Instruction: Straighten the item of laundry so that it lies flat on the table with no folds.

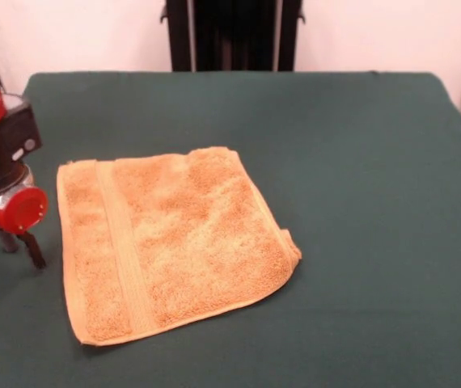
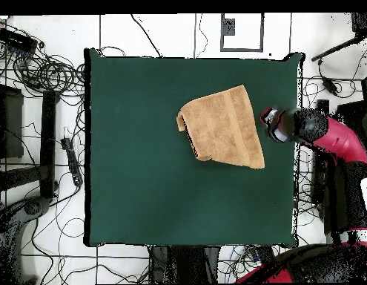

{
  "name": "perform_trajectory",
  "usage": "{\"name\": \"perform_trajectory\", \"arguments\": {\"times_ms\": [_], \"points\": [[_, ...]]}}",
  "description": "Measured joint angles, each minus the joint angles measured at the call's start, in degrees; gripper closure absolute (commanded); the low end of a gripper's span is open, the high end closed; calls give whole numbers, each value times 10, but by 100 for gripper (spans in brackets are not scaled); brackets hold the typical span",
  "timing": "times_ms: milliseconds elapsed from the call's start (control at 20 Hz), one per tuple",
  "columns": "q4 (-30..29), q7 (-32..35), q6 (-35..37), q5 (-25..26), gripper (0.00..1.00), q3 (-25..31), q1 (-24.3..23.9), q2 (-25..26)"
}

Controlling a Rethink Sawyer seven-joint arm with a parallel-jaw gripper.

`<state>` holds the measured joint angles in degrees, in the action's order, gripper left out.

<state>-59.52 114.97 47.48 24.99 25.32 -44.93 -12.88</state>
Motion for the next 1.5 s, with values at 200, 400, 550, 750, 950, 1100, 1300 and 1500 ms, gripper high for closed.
{"name": "perform_trajectory", "arguments": {"times_ms": [200, 400, 550, 750, 950, 1100, 1300, 1500], "points": [[1, -13, 7, -9, 0, 10, -10, 4], [3, -14, 12, -13, 0, 12, -12, 6], [8, -14, 17, -12, 0, 12, -10, 7], [14, -14, 25, -7, 0, 12, -6, 9], [15, -14, 26, -6, 0, 12, -6, 9], [14, -14, 26, -7, 0, 13, -7, 9], [7, -14, 26, -11, 0, 23, -17, 9], [5, -14, 25, -5, 0, 25, -17, 7]]}}
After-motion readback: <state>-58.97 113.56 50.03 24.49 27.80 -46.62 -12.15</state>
